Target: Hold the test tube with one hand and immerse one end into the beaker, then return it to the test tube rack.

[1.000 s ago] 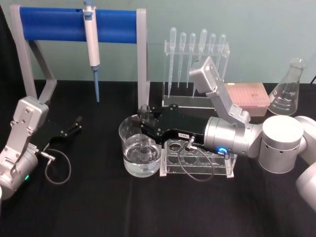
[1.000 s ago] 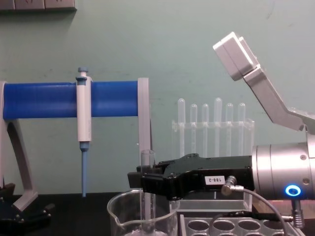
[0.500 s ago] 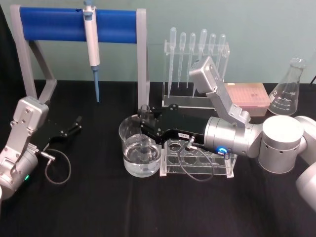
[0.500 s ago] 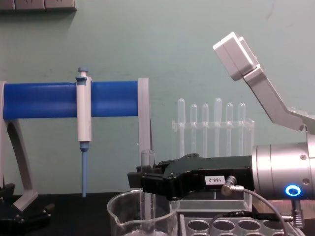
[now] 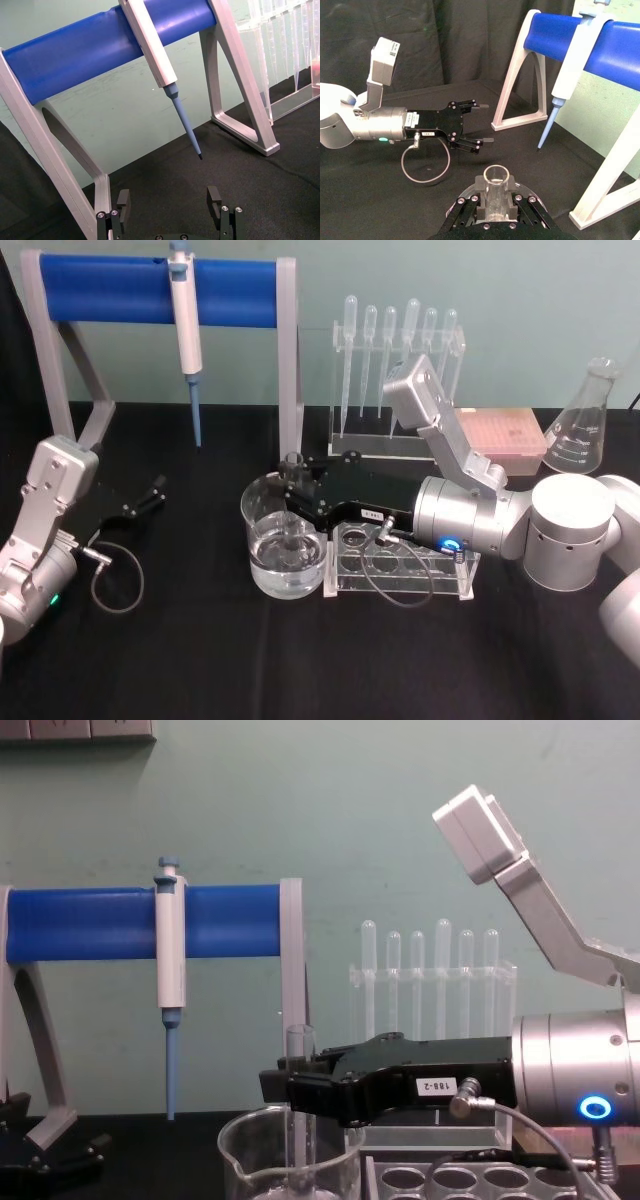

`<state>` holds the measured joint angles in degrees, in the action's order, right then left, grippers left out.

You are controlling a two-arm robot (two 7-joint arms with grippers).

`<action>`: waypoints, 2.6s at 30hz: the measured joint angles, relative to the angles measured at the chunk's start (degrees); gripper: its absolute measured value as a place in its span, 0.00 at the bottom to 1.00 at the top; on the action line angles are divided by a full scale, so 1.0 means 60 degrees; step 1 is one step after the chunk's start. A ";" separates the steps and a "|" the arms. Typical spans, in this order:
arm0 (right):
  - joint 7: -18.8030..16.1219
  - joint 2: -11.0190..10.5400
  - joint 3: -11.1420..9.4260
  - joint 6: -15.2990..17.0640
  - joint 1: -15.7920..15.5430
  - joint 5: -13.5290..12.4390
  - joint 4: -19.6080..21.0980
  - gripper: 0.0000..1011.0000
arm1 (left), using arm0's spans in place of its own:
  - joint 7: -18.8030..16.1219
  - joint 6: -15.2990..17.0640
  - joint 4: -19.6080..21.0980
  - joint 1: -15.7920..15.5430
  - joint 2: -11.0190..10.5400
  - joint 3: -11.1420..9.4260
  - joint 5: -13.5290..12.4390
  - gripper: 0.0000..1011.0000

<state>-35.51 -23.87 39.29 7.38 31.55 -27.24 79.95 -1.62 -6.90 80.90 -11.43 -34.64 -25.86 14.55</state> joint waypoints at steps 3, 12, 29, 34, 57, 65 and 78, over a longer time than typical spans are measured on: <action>0.0000 0.0000 0.0000 0.0000 0.0000 0.0000 0.0000 0.22 | 0.0000 -0.0001 0.0000 0.0000 0.0000 0.0000 0.0000 0.99; 0.0000 0.0000 0.0000 0.0000 0.0001 -0.0001 0.0000 0.22 | 0.0000 0.0000 0.0000 0.0000 0.0000 0.0000 0.0000 0.99; 0.0000 0.0000 0.0000 0.0000 0.0000 0.0000 0.0000 0.22 | 0.0000 0.0000 0.0000 0.0000 0.0000 0.0000 0.0000 0.99; 0.0000 0.0000 0.0000 0.0000 0.0001 0.0000 0.0000 0.22 | 0.0000 -0.0001 0.0000 0.0000 0.0000 0.0000 0.0000 0.99; 0.0000 0.0000 0.0000 0.0000 0.0000 0.0000 0.0000 0.22 | 0.0000 0.0000 0.0000 0.0000 0.0000 0.0000 0.0000 0.99; 0.0000 0.0000 0.0000 0.0000 0.0000 -0.0001 0.0000 0.22 | 0.0000 0.0000 0.0000 0.0000 0.0000 0.0000 0.0001 0.99; 0.0000 0.0000 0.0000 0.0000 0.0000 -0.0001 0.0000 0.22 | 0.0000 0.0000 0.0000 0.0000 0.0000 -0.0001 0.0000 0.99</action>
<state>-35.51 -23.87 39.29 7.38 31.55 -27.25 79.94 -1.62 -6.90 80.90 -11.43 -34.65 -25.86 14.55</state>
